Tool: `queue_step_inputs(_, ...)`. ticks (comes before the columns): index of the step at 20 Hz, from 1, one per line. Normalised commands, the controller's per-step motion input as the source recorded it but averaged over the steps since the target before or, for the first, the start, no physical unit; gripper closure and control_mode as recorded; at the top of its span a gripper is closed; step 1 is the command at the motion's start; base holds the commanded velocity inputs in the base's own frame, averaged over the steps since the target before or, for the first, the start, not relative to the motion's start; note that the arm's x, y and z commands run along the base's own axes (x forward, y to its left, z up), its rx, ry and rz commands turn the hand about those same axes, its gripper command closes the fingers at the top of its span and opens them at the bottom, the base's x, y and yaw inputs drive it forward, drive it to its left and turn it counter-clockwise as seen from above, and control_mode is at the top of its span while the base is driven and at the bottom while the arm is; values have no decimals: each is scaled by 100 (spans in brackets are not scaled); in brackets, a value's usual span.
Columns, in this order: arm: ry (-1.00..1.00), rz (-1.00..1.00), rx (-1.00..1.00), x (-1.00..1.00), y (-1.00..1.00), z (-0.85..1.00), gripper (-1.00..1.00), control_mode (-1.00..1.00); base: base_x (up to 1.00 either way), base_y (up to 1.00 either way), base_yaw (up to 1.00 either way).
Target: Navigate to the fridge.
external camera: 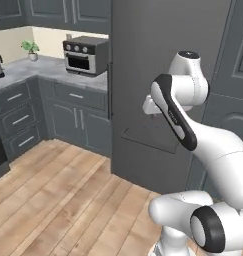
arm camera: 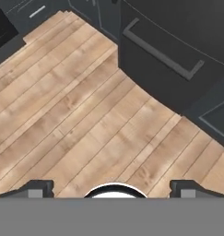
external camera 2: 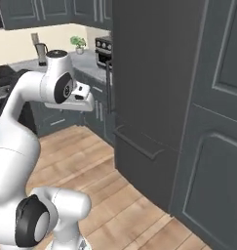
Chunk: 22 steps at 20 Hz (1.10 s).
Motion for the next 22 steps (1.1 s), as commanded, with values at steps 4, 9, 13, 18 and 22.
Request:
queue_step_inputs(4,0,0,0,0,0,0,-100,100,100,74,-45)
queue_step_inputs(9,0,0,0,0,0,0,-100,100,96,50,-57)
queue_step_inputs(13,0,0,0,0,0,0,-100,100,88,40,-60)
queue_step_inputs(18,0,0,0,0,0,0,-100,100,78,34,-60)
queue_step_inputs(22,0,0,0,0,0,0,-100,100,65,33,-55)
